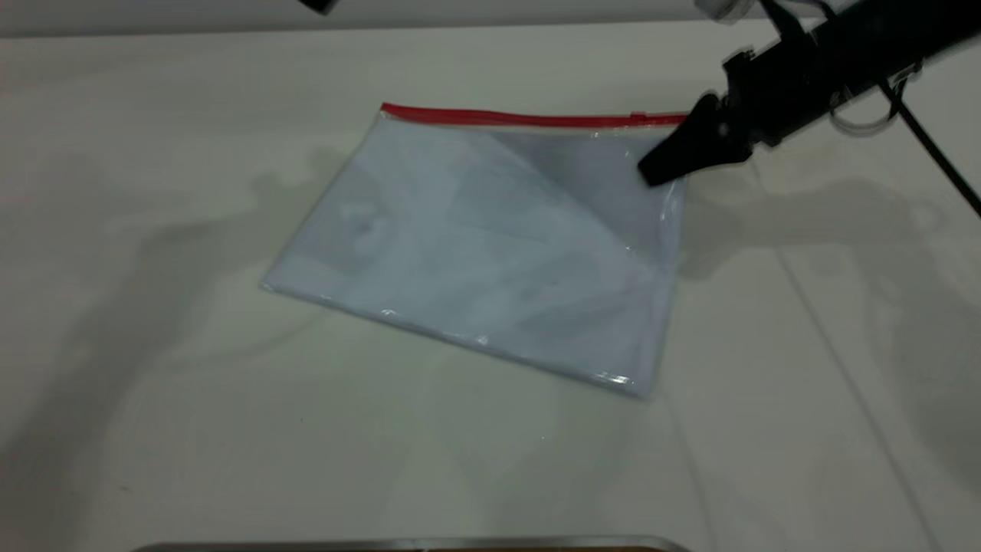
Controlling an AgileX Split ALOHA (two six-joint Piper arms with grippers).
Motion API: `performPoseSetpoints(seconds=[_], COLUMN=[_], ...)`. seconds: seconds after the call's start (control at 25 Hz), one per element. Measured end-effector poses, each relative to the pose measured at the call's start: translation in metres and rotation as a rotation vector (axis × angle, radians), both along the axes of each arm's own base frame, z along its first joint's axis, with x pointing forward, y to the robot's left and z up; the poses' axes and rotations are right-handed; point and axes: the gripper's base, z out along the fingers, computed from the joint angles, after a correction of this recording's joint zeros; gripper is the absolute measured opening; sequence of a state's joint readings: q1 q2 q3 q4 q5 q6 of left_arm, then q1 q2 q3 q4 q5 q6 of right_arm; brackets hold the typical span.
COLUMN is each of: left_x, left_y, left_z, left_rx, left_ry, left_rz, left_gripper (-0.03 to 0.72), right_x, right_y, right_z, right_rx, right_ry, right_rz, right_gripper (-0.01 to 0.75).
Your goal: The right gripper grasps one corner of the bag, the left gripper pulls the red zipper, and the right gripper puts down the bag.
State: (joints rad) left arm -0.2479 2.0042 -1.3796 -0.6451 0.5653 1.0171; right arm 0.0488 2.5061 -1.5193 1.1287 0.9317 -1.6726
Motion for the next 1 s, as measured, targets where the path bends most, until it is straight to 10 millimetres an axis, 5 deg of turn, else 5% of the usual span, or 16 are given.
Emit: performPoseSetpoints(seconds=[0.4, 0.64, 1.0], left_x=[0.025, 0.037, 0.047], left_y=[-0.040, -0.053, -0.062], left_z=[-0.026, -0.038, -0.039], left_rx=[-0.019, -0.059, -0.110], left_ry=[-0.151, -0.162, -0.161], left_rz=[-0.302, -0.367, -0.433], left_gripper=[0.517, 0.517, 0.517], right_x=[0.026, 0.033, 0.038], right_y=[0.038, 0.070, 0.079], right_z=[0.042, 0.053, 0.061], right_rx=[-0.236, -0.104, -0.004], right_ry=[-0.050, -0.193, -0.337], right_rz=[0.237, 0.221, 0.250], right_gripper=[0.033, 0.033, 0.033])
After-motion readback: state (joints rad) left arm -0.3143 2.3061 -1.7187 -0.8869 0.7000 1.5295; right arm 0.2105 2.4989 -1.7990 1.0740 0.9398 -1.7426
